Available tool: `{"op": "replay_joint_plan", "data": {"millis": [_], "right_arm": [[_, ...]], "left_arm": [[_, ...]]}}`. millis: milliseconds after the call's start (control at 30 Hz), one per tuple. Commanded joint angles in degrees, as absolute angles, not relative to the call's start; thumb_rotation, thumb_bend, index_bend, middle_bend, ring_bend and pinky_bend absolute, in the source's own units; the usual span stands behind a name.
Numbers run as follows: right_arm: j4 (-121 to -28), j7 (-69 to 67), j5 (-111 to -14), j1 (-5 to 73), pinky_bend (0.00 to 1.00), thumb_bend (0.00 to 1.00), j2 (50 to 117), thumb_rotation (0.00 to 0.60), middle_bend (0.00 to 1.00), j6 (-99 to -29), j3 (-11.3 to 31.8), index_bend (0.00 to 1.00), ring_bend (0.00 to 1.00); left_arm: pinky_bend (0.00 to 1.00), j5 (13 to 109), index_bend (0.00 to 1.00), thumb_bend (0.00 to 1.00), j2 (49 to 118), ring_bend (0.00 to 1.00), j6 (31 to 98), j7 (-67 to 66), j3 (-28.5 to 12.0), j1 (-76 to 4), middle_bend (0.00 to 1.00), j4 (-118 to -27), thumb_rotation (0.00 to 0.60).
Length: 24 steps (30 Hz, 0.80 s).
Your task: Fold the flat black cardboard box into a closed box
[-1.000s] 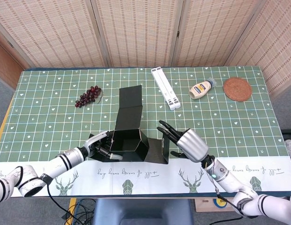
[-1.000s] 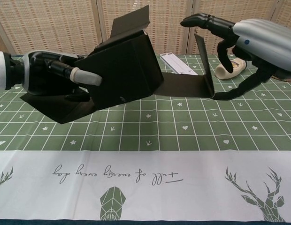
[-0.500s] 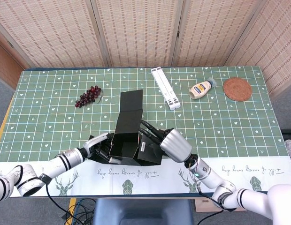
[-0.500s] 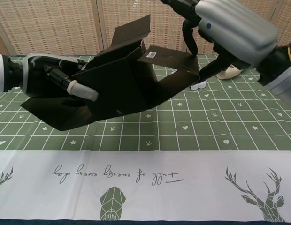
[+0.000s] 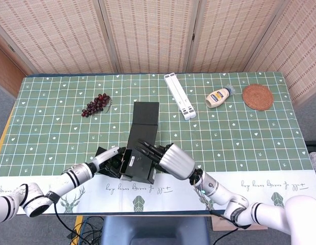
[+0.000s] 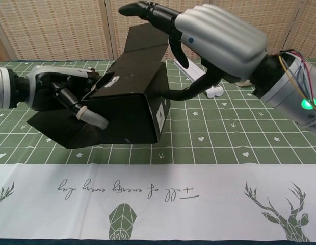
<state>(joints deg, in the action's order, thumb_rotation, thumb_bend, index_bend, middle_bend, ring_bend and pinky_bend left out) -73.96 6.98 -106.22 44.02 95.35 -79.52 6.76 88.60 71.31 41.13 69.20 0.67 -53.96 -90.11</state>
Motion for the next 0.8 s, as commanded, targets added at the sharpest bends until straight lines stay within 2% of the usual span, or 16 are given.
{"op": "replay_joint_plan", "data": {"millis": [33,233,433,800], "right_arm": [[-74.35,7.11,-106.21,44.54,0.99,0.2,95.29,0.6,0.09,-78.43,6.28,0.0,0.68],[-73.27,7.27,-105.62,45.51,0.99,0.24,95.73,0.6,0.16,-75.1,5.06,0.0,0.68],[-70.89,6.88,-105.38,46.5,0.99,0.25,96.64,0.6,0.21,-71.63,3.2,0.07,0.7],[-64.85,5.5,-106.29,47.86,0.99,0.26,99.76,0.6,0.24,-68.8,0.24,0.12,0.72]], "left_arm": [[0.84,86.07,0.22,0.09,73.14,0.54,41.32,62.36,0.16,-52.97,0.23,-90.13,0.6],[0.84,83.7,0.22,0.09,76.1,0.54,41.81,53.47,-0.25,-51.83,0.23,-89.83,0.6],[0.84,81.79,0.21,0.09,79.72,0.54,42.33,46.87,-0.63,-50.7,0.23,-88.07,0.6],[0.84,81.03,0.2,0.09,85.22,0.54,41.87,40.27,-0.71,-49.61,0.23,-83.42,0.6]]}}
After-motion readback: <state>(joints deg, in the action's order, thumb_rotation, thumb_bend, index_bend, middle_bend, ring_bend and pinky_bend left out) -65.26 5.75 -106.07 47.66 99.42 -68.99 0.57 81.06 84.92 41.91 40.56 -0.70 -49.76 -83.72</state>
